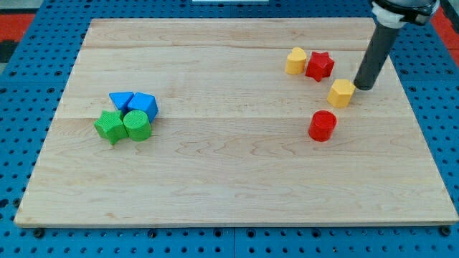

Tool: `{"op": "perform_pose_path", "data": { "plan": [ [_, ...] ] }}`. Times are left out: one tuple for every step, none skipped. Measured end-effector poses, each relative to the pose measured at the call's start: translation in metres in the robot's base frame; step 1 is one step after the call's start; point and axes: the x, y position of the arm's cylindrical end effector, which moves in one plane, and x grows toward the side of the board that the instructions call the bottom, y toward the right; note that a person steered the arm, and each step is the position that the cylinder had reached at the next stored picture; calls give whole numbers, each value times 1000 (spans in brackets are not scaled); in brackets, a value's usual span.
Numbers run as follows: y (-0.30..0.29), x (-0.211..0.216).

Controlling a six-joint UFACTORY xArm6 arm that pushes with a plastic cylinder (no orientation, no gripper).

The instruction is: Push the hexagon slightly to the left

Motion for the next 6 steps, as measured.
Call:
{"op": "perform_pose_path", "data": {
  "plan": [
    [-1, 6],
    [-10, 8],
    [-8, 12],
    [-38, 3],
    [-64, -13],
    [-120, -1]
  ]
}}
